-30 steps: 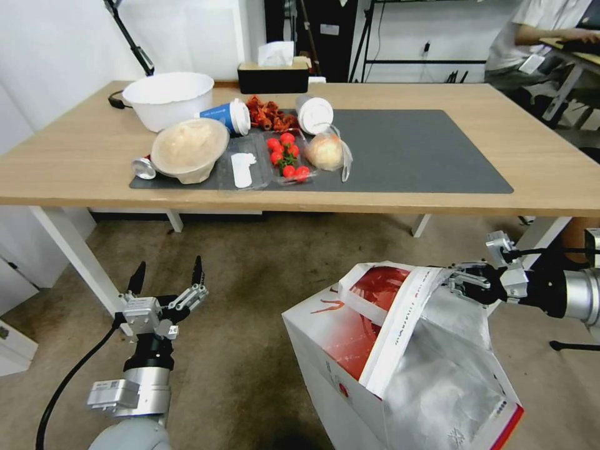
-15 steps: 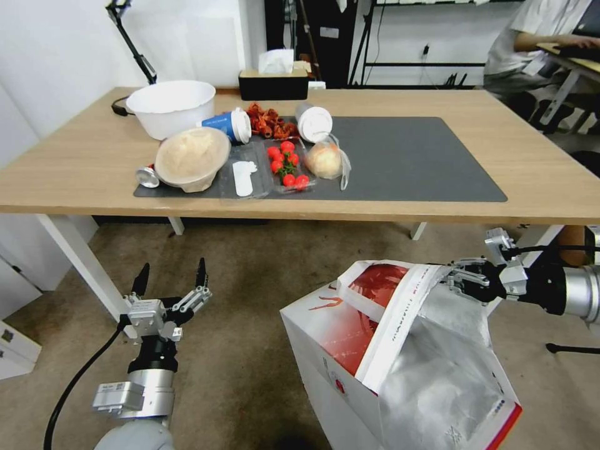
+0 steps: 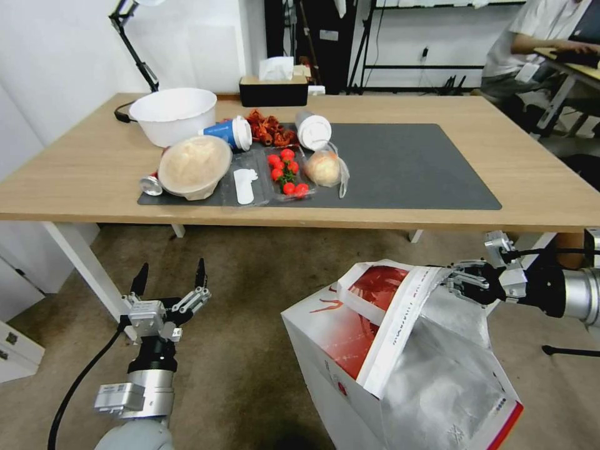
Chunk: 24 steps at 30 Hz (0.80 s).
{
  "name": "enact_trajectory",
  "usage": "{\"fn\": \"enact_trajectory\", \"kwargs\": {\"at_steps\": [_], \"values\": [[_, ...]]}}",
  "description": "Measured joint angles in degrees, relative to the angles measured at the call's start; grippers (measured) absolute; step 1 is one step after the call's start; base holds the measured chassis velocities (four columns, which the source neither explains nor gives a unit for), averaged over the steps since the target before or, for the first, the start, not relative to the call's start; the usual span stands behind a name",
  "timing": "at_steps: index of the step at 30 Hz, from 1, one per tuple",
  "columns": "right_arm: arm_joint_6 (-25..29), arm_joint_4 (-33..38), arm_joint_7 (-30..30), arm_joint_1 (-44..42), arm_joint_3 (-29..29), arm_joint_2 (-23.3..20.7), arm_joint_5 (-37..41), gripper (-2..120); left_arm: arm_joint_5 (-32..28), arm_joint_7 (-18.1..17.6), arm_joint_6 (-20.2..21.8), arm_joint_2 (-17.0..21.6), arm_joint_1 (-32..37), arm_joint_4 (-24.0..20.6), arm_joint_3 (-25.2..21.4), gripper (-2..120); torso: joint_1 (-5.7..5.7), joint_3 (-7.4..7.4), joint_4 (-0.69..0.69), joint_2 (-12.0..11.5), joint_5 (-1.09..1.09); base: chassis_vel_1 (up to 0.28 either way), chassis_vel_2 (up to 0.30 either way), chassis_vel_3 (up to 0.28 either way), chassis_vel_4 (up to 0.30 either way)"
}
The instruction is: Pick up the food delivery bag from the floor and place it on the table.
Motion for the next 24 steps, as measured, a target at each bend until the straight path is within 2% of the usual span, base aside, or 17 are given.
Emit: {"fn": "enact_trajectory", "kwargs": {"at_steps": [24], "values": [[0.23, 0.87, -0.11, -0.41, 0.05, 0.21, -0.49, 0, -0.07, -0.22, 0.43, -0.04, 0.71, -1.36, 0.21, 100, 2.32, 3.45, -0.01, 5.75, -0.01, 0.0, 0.0, 0.0, 0.0]]}}
